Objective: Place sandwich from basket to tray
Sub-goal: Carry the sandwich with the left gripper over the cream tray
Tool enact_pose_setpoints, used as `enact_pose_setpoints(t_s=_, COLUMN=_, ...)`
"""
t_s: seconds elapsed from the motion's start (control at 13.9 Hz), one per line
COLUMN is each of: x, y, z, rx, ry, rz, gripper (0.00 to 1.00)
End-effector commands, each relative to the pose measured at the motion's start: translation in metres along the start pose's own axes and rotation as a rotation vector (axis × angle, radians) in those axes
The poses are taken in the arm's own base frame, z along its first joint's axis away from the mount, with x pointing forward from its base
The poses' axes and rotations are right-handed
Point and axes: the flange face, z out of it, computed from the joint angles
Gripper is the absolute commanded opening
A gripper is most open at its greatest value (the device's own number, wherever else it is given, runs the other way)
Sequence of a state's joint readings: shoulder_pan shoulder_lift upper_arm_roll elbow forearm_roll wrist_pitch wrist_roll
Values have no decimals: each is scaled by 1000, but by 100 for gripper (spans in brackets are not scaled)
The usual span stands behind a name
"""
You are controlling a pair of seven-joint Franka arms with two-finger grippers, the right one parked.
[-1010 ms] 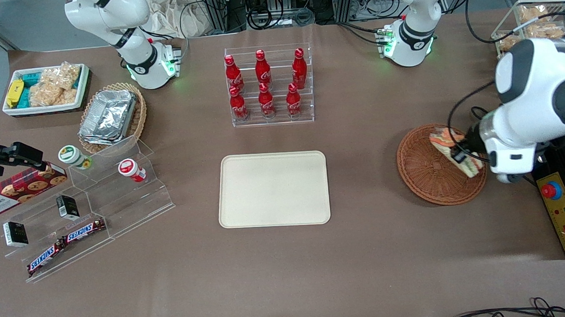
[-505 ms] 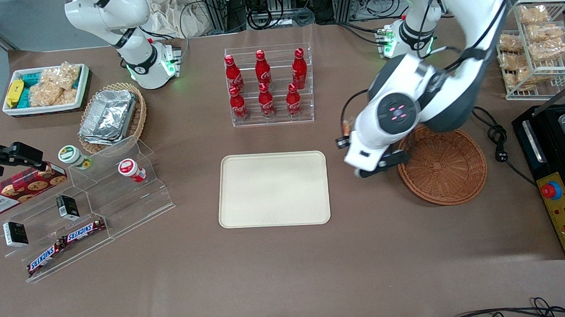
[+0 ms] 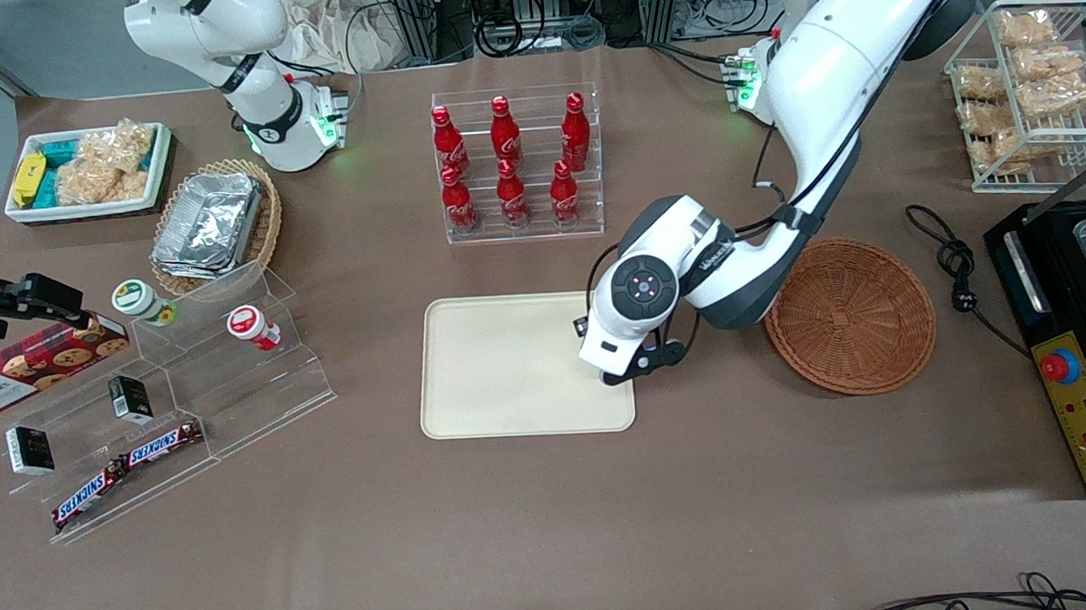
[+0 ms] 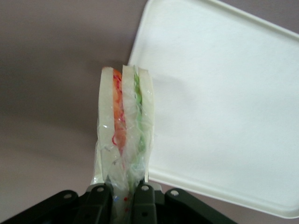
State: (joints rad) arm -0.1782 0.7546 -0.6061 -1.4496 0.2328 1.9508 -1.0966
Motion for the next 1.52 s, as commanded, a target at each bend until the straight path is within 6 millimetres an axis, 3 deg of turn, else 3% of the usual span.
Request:
enact_pose_setpoints(t_s=0.0, x=4, y=17, z=7, rx=-38, ry=59, rz=8, gripper=0)
enact_pose_setpoints(t_s=0.14, x=7, y=20, z=27, rx=-22, ry=77, rz=28, gripper=0)
enact_pose_setpoints(t_s=0.36, x=9, y=20, z=36, rx=-10, ry=82, rz=28, gripper=0)
enact_pose_setpoints(t_s=0.43, x=9, y=20, z=36, rx=-9, ry=82, rz=28, gripper=11)
enact_pose_setpoints(t_s=0.51, x=9, y=20, z=36, rx=-9, ry=82, rz=28, gripper=34)
enact_pose_setpoints(t_s=0.58, x=9, y=20, z=37, rx=-8, ry=82, rz=32, gripper=60)
enact_pose_setpoints(t_s=0.65, x=9, y=20, z=36, rx=-8, ry=84, rz=40, gripper=99)
enact_pose_setpoints(t_s=0.87, x=8, y=18, z=28, rx=-5, ry=92, rz=30, gripper=100)
enact_pose_setpoints(t_s=1.15, x=-3, y=-1, z=-38, rx=57, ry=125, rz=-47, gripper=100)
enact_pose_setpoints(t_s=1.23, x=-1, y=-14, z=-68, rx=62, ry=150, rz=-73, gripper=100)
enact_pose_setpoints(t_s=1.44, x=29, y=-81, z=-147, rx=28, ry=130, rz=-116, gripper=100)
